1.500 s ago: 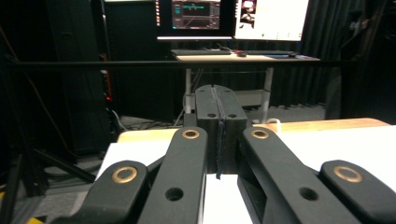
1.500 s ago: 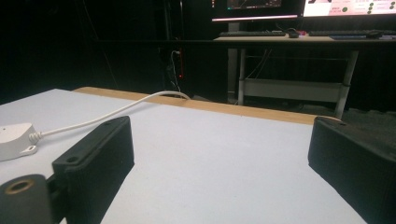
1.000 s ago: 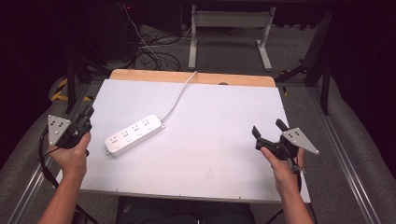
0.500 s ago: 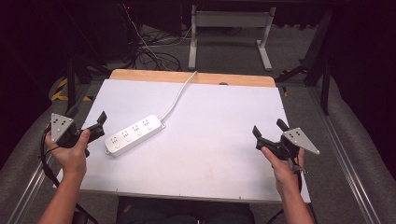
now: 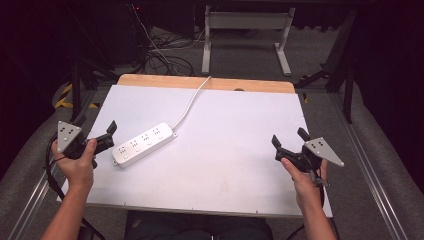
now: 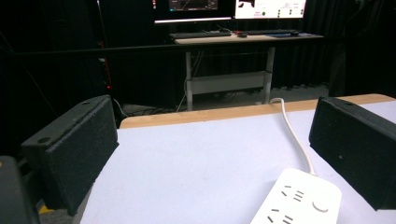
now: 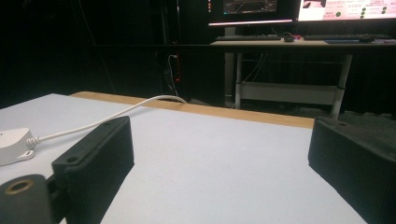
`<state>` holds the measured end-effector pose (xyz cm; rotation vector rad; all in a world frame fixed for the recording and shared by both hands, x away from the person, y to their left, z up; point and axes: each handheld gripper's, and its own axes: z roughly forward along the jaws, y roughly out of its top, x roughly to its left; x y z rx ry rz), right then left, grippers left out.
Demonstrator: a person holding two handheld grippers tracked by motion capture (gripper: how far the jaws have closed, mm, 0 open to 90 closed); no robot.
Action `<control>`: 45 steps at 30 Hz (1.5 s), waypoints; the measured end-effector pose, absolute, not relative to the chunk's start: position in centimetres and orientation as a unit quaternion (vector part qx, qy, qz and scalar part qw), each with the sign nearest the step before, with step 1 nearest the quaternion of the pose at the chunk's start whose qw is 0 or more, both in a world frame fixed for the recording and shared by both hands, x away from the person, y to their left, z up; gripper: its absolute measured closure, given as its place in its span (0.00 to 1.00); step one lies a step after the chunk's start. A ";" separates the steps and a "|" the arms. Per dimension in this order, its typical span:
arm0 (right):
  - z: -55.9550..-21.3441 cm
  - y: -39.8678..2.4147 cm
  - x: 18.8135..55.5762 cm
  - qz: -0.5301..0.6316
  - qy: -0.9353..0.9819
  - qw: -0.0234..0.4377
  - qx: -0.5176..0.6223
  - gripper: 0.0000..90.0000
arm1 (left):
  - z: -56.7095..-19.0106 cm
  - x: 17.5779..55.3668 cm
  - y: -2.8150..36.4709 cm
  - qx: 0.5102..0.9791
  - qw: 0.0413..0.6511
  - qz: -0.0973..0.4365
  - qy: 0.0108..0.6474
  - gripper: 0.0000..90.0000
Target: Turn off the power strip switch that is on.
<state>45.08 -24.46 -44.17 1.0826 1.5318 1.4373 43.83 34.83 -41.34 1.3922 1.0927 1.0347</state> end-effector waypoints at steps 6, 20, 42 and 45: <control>-44.0 -24.4 44.6 0.561 0.598 0.382 0.425 0.08 | -41.3 43.8 34.7 0.586 0.523 0.424 0.450 0.02; -43.9 -24.2 44.2 0.560 0.598 0.385 0.425 0.08 | -41.5 43.7 34.7 0.593 0.530 0.410 0.446 0.02; -43.8 -24.3 44.0 0.562 0.596 0.386 0.425 0.08 | -41.6 43.9 34.5 0.602 0.531 0.403 0.440 0.02; -43.9 -24.5 44.1 0.560 0.596 0.388 0.425 0.08 | -41.6 44.0 34.5 0.602 0.530 0.403 0.439 0.02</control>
